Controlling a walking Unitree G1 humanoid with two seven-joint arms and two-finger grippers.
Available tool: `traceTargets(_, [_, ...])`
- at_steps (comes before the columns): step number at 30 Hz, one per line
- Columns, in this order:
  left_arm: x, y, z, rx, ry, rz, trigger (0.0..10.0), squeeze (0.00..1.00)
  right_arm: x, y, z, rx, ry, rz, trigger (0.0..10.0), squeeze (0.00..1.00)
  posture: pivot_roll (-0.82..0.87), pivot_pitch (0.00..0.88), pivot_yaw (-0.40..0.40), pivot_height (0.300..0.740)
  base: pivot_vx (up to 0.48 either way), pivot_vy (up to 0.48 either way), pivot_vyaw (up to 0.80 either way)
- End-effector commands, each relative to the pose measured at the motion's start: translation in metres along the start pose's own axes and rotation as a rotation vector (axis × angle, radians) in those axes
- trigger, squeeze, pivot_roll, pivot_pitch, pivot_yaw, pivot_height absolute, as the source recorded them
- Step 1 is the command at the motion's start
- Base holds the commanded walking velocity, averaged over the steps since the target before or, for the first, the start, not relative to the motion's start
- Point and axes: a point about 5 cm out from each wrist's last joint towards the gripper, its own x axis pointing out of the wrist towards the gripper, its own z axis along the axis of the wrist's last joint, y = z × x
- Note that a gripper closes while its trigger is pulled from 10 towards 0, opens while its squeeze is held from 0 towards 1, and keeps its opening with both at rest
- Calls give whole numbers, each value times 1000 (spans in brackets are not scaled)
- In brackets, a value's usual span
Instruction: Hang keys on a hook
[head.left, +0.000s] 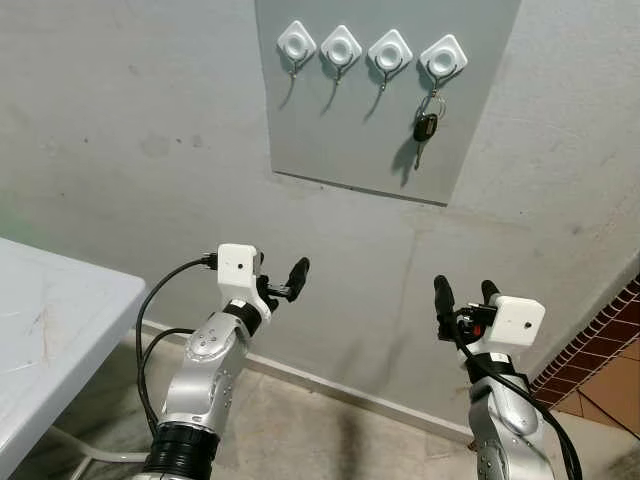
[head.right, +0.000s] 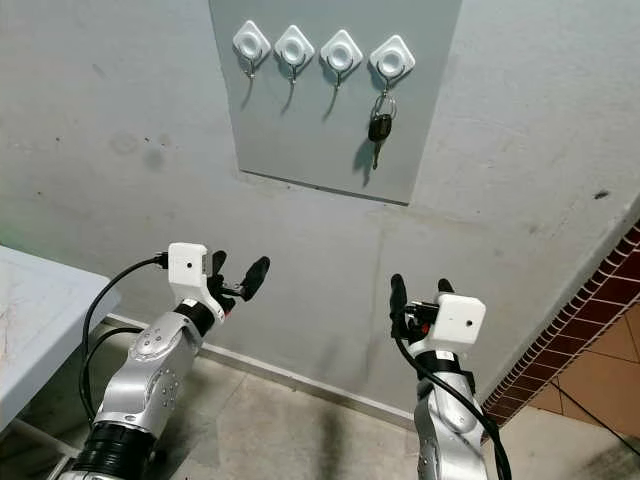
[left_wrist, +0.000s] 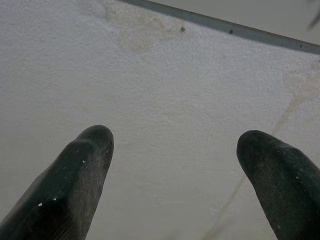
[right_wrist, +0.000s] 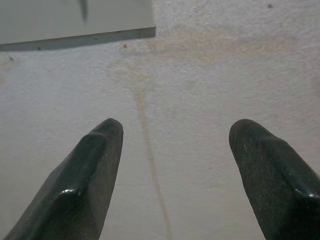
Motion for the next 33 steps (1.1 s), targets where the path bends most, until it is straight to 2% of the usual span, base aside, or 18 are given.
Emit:
traceTargets(1, [1, 3, 3, -2, -14, 2, 10000, 0, 0, 1, 4, -18, -17, 4, 10000, 0, -43, 0, 60, 740, 0, 0, 0])
traceTargets(6, [1, 3, 2, -7, -14, -4, 10000, 0, 0, 1, 5, -43, -19, -4, 10000, 0, -51, 0, 56, 740, 0, 0, 0])
traceTargets(9, [-8, -8, -4, 85, -53, -97, 10000, 0, -2, 0, 6, -96, -20, -5, 10000, 0, -47, 0, 47, 740, 0, 0, 0])
traceTargets(14, [-19, -4, -17, 30, -60, -80, 10000, 0, -10, -2, 1, -137, -6, 1, 10000, 0, -34, 0, 38, 740, 0, 0, 0])
traceTargets(19, [-28, -3, -25, 62, -63, -95, 10000, 0, -21, -2, -11, -122, 37, 12, 10000, 0, -16, 0, 25, 740, 0, 0, 0])
traceTargets(20, [-30, 1, -31, 93, -38, -64, 10000, 0, -23, -3, -16, -135, 61, 2, 10000, 0, -13, 0, 24, 740, 0, 0, 0])
traceTargets(26, [-30, 2, -32, 62, -48, -48, 10000, 0, -17, -5, -15, -144, 51, -10, 10000, 0, -3, 0, 18, 740, 0, 0, 0])
traceTargets(33, [-25, 6, -32, 75, -42, 2, 10000, 0, -12, -9, -15, -181, 55, -26, 10000, 0, 6, 0, 16, 740, 0, 0, 114])
